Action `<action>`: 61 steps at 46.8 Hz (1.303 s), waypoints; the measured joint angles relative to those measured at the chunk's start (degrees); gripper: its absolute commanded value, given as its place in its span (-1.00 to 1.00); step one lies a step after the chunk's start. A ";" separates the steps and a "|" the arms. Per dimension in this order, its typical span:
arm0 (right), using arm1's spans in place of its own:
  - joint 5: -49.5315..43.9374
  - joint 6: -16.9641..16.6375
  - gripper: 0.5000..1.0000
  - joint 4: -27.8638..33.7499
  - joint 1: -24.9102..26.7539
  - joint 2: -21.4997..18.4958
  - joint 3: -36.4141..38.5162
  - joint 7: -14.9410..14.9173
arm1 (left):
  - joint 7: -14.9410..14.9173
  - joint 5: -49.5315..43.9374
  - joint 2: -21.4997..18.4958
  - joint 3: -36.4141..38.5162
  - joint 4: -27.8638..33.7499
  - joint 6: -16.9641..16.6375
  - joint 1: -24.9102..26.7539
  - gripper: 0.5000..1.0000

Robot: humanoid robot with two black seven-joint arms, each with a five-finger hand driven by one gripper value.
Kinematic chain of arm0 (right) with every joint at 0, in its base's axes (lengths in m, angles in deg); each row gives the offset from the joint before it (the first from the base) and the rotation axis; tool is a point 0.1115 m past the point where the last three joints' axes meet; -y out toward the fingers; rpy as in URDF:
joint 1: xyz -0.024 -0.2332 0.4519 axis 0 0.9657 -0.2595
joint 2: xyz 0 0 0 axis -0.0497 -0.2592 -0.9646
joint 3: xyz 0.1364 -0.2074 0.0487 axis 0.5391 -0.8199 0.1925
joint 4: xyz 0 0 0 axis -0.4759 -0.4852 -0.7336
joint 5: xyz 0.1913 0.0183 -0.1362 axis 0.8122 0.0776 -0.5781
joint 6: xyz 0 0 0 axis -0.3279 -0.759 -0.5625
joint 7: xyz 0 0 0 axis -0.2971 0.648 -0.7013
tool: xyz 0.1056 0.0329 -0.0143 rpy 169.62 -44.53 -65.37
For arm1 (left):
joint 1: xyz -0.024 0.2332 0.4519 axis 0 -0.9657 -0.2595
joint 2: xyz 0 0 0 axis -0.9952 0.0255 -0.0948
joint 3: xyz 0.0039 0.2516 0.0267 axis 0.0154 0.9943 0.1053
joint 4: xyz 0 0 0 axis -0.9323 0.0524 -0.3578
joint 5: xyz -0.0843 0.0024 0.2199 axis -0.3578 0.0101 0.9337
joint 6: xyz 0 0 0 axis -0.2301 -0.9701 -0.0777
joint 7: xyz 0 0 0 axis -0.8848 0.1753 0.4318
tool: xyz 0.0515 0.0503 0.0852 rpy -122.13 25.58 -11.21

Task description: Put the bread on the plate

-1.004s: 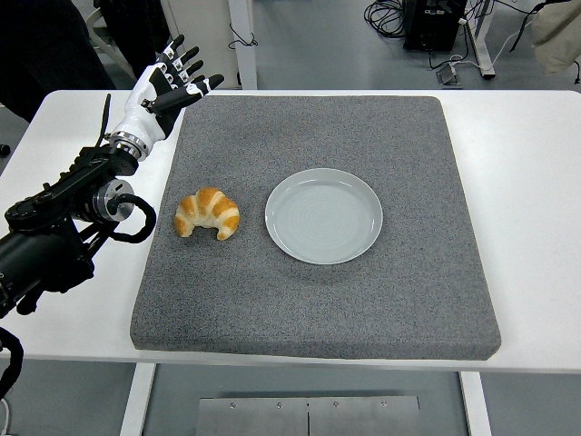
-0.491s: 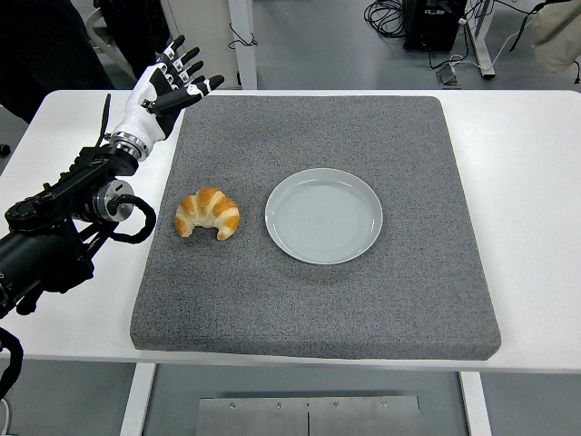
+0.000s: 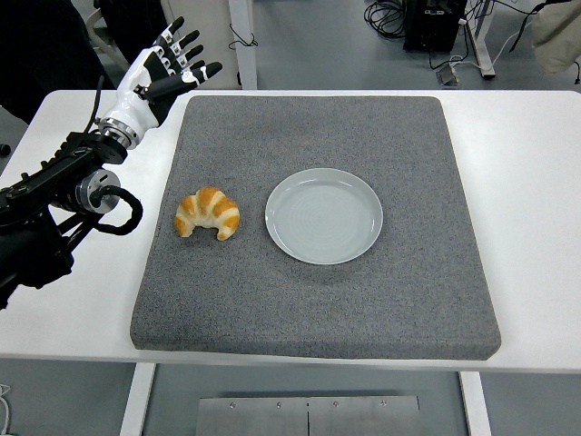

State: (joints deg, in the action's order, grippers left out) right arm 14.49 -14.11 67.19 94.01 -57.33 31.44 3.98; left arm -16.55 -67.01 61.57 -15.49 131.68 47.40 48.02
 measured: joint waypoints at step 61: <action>0.00 0.06 1.00 0.07 -0.20 0.00 0.02 -0.01 | -19.70 40.36 -24.10 31.49 36.87 -17.72 9.75 0.78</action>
State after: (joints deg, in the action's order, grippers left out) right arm 14.49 -14.05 67.25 93.81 -57.33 31.46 3.97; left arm -36.25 -26.65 37.47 16.00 168.55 29.68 57.77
